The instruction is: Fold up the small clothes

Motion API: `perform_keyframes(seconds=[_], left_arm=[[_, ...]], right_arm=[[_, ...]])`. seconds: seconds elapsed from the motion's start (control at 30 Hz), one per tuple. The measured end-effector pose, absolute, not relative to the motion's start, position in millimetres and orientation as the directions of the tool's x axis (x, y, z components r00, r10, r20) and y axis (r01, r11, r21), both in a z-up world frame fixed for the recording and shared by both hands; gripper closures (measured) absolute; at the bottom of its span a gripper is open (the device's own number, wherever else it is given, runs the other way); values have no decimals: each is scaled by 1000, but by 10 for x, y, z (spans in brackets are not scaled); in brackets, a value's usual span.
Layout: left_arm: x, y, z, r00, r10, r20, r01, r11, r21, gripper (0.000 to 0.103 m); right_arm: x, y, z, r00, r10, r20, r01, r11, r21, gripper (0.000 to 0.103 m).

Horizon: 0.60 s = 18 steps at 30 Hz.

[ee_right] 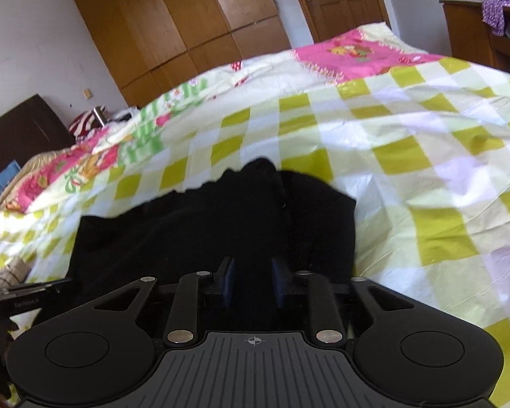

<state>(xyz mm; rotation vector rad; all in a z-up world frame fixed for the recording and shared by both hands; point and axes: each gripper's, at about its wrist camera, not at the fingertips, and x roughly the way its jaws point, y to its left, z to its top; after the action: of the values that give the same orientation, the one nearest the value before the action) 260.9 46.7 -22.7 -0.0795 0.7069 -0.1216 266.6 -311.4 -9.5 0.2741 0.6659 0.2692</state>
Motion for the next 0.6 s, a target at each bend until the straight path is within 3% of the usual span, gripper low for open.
perform_keyframes(seconds=[0.27, 0.37, 0.4, 0.5, 0.53, 0.6], left_arm=[[2588, 372, -267, 748, -148, -648, 105, 989, -105, 69], [2617, 346, -239, 750, -158, -642, 113, 987, -110, 69], [2624, 333, -236, 751, -159, -641, 116, 987, -109, 69], [2636, 286, -266, 749, -161, -643, 136, 987, -89, 68], [2646, 277, -295, 745, -157, -648, 137, 987, -81, 68], [2643, 266, -320, 741, -154, -653, 135, 988, -81, 68]], right_arm=[[2596, -3154, -150, 739, 341, -581, -131, 919, 372, 67], [2746, -3042, -177, 719, 337, -607, -165, 932, 322, 65], [2801, -2987, -214, 710, 311, -632, -157, 945, 288, 67], [2853, -2915, -254, 701, 284, -654, -169, 957, 234, 86], [2867, -2957, -259, 701, 279, -656, -154, 958, 243, 92], [2903, -3112, -291, 691, 302, -657, -107, 941, 320, 95]])
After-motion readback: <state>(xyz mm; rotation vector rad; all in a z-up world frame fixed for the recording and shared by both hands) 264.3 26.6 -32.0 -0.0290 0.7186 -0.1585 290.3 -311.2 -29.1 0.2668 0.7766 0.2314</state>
